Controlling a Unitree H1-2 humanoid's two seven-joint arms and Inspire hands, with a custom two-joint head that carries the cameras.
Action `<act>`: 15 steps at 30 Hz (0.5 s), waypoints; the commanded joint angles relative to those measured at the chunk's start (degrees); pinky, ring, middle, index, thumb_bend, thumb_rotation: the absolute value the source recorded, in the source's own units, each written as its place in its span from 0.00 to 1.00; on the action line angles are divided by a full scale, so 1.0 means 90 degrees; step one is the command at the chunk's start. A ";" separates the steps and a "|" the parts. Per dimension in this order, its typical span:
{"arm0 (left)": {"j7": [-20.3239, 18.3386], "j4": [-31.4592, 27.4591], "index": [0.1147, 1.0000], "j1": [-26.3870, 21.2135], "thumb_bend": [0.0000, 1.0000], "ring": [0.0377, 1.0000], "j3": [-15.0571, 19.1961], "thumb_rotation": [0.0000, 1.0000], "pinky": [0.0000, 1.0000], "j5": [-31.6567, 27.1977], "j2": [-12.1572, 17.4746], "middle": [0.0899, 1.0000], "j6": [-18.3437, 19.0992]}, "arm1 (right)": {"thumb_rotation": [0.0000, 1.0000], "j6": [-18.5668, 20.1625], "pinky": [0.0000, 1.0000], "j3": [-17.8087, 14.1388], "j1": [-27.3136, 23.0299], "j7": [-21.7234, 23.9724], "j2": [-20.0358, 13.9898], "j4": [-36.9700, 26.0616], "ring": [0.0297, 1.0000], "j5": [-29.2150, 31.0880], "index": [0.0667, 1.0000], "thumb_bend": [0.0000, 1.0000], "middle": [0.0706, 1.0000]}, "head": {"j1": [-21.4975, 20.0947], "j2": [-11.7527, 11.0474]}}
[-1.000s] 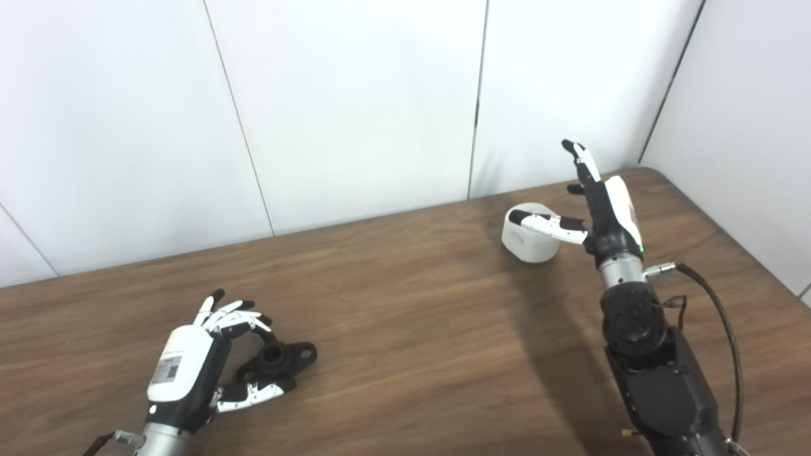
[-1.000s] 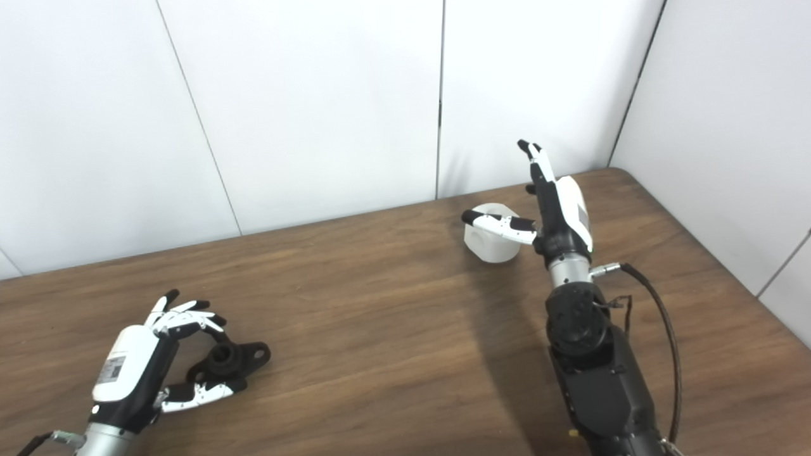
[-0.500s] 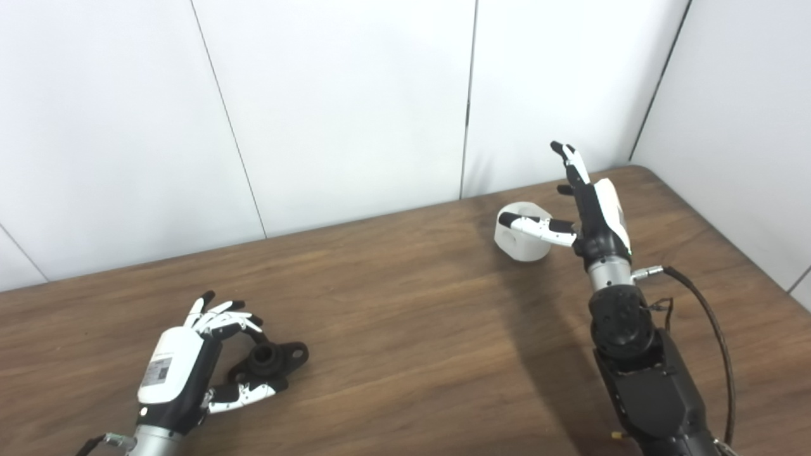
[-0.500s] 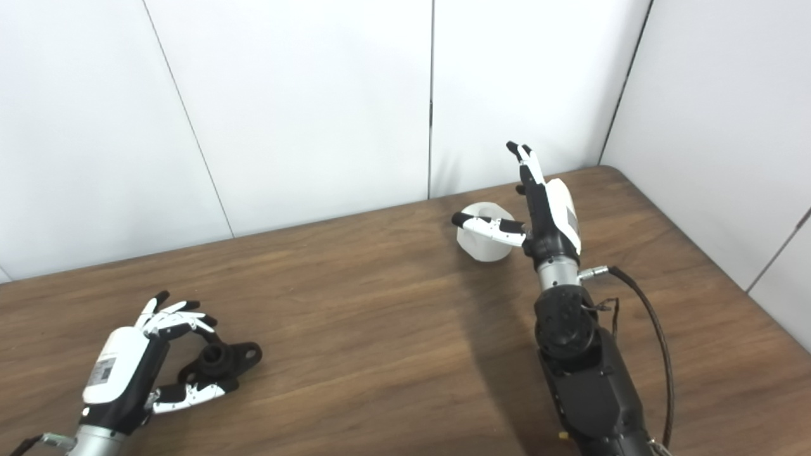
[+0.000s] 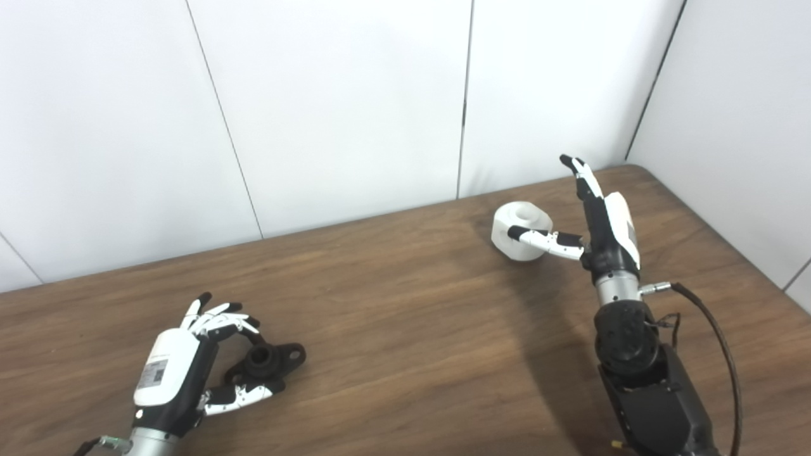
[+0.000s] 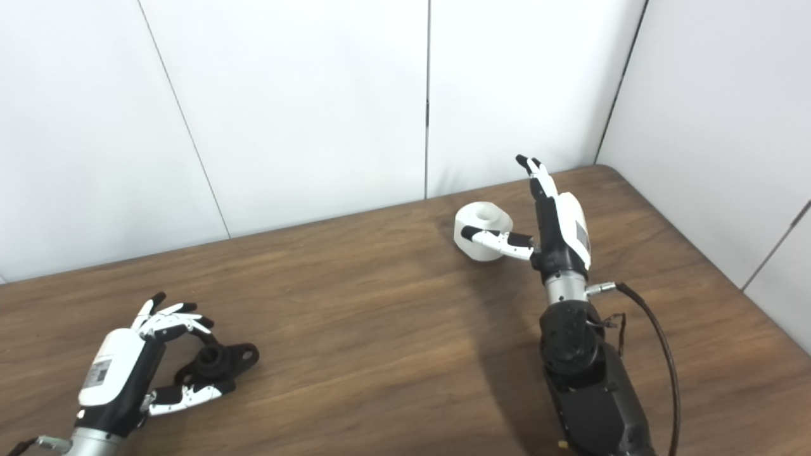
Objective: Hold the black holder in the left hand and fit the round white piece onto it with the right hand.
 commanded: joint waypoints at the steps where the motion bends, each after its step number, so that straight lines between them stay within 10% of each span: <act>1: 0.0073 0.0488 0.42 0.0812 0.52 0.83 -0.0128 0.04 1.00 -0.0044 -0.0046 0.66 -0.0088 | 0.34 -0.0285 0.89 -0.0036 -0.0129 -0.0172 -0.0106 -0.0053 0.97 -0.0080 0.91 0.77 0.97 | -0.0036 0.0009; 15: 0.0073 0.0534 0.42 0.0798 0.52 0.82 -0.0122 0.04 1.00 -0.0097 -0.0019 0.66 -0.0127 | 0.35 -0.0207 0.84 -0.0034 -0.0307 -0.0061 -0.0308 0.0616 0.96 0.0053 0.98 0.89 0.97 | -0.0158 -0.0040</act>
